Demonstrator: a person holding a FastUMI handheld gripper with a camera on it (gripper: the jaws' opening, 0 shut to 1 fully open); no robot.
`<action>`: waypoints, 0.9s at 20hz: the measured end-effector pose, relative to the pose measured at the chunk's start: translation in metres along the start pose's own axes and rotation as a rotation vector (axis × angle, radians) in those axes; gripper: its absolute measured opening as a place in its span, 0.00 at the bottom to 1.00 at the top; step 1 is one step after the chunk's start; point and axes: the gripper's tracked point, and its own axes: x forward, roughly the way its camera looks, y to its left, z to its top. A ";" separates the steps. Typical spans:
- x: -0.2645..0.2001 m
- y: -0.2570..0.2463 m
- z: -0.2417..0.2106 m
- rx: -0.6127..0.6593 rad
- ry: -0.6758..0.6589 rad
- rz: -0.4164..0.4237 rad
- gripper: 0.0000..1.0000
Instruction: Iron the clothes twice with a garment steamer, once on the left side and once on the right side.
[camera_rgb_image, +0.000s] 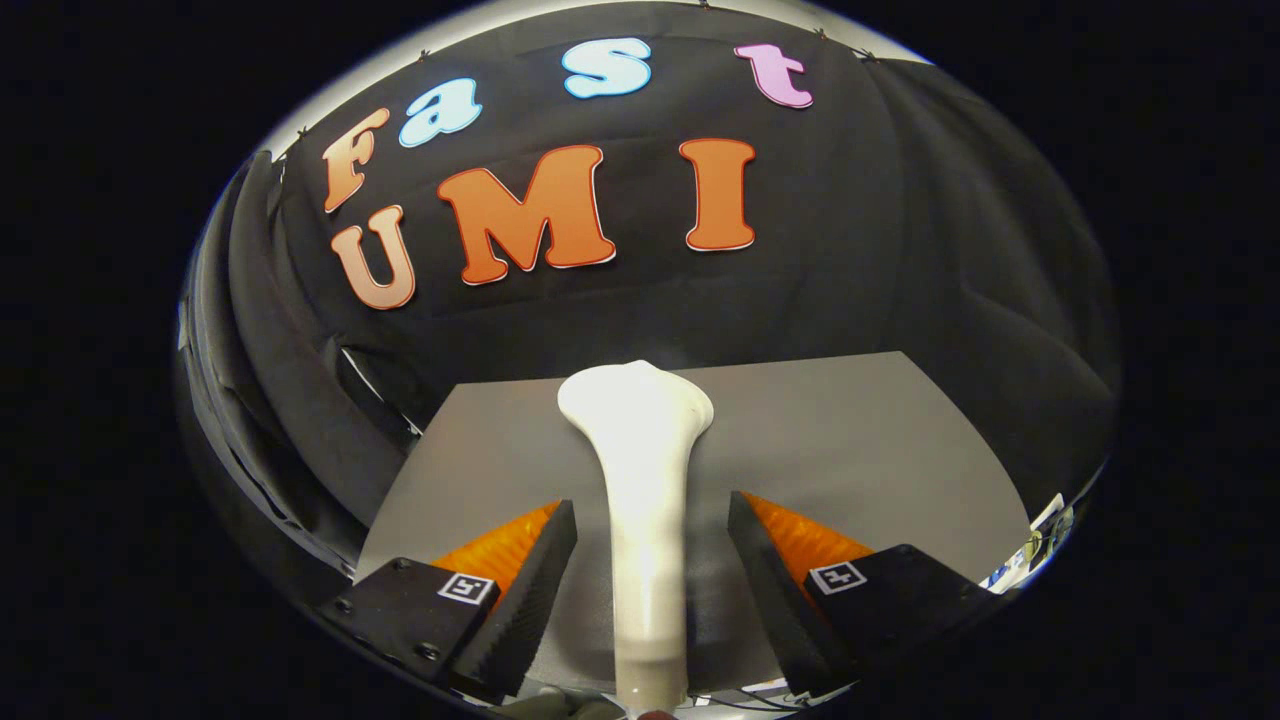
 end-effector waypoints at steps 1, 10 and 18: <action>0.003 0.000 -0.003 0.001 0.014 0.001 0.97; 0.019 -0.008 -0.020 0.011 0.078 -0.006 0.75; 0.013 0.002 -0.018 0.020 0.067 0.001 0.48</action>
